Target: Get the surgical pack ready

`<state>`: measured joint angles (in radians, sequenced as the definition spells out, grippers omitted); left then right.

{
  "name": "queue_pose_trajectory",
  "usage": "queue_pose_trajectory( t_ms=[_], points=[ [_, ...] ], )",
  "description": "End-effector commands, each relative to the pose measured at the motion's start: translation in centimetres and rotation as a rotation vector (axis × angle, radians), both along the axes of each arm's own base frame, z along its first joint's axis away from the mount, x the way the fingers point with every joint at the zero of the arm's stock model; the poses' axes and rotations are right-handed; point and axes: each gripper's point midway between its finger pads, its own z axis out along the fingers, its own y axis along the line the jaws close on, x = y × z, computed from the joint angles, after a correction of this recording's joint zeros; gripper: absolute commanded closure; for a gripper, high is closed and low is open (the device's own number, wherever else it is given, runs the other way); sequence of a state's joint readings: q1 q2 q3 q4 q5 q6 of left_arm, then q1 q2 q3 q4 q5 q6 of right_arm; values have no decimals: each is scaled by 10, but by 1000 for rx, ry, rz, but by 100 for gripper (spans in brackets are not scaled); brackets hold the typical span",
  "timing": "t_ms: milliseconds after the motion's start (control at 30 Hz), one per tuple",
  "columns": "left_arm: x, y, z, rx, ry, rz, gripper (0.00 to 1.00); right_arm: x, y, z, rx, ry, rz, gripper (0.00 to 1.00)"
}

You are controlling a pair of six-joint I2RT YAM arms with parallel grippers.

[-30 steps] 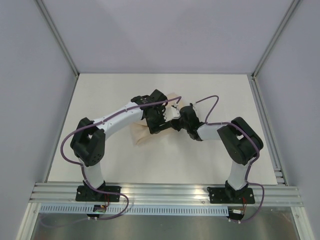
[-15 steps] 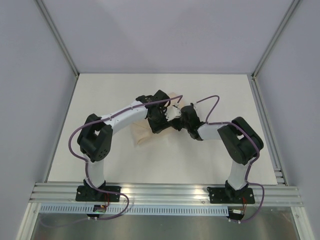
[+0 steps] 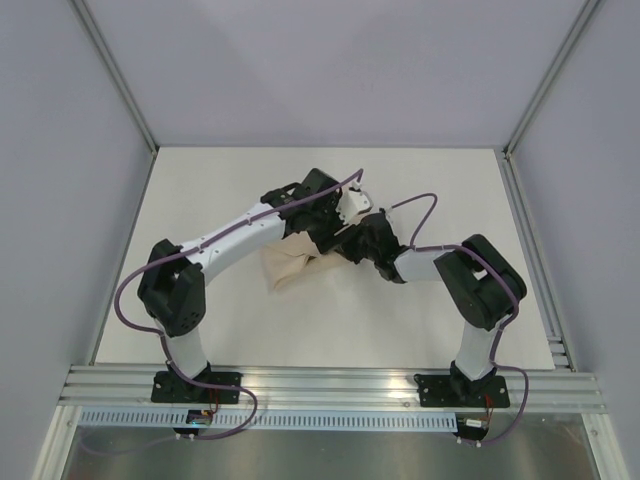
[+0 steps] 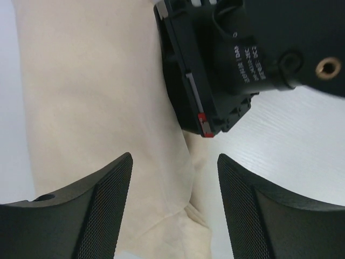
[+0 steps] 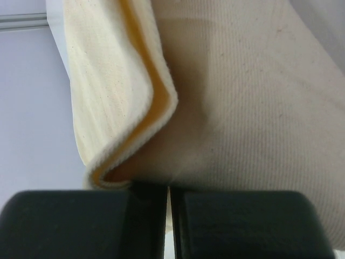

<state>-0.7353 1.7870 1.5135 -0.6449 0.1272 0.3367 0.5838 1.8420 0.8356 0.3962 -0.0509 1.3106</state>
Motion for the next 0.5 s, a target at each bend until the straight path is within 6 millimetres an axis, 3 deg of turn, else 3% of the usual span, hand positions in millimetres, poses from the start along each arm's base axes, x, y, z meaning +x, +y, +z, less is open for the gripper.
queue_pose_trajectory(
  t_ms=[0, 133, 300, 467],
  points=[
    [16, -17, 11, -48, -61, 0, 27, -13, -4, -13, -38, 40, 4, 96],
    [15, -18, -11, -21, -23, -2, 30, -12, -7, -12, -9, 51, -12, 96],
    [11, -11, -2, -57, -72, 11, 31, -12, -16, -12, 28, 63, -38, 97],
    [20, -5, -15, -59, -138, 48, 39, -11, -17, -11, 22, 59, -29, 98]
  ],
)
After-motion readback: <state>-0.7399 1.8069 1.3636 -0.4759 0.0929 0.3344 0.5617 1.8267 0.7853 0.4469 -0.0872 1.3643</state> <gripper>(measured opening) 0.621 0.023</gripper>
